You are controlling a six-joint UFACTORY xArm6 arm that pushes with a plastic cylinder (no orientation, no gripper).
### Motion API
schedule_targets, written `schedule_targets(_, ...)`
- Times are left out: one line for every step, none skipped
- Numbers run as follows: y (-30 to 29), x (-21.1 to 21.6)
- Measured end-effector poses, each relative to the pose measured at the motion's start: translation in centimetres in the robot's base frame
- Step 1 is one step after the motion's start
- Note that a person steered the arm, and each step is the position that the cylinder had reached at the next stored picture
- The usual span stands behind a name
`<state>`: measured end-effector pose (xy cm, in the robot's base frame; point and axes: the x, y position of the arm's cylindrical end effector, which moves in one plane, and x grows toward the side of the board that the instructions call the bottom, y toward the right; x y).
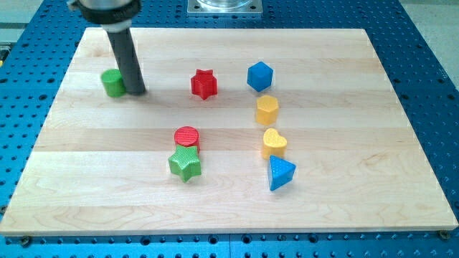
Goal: Place the green circle at the top left of the board
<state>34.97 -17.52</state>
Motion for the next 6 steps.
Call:
schedule_targets(-1.2,-0.4)
schedule_targets(-0.9,5.3)
schedule_targets(-4.7,6.3)
schedule_targets(-4.4,3.5)
schedule_targets(-1.7,-1.3)
schedule_targets(-1.7,-5.4)
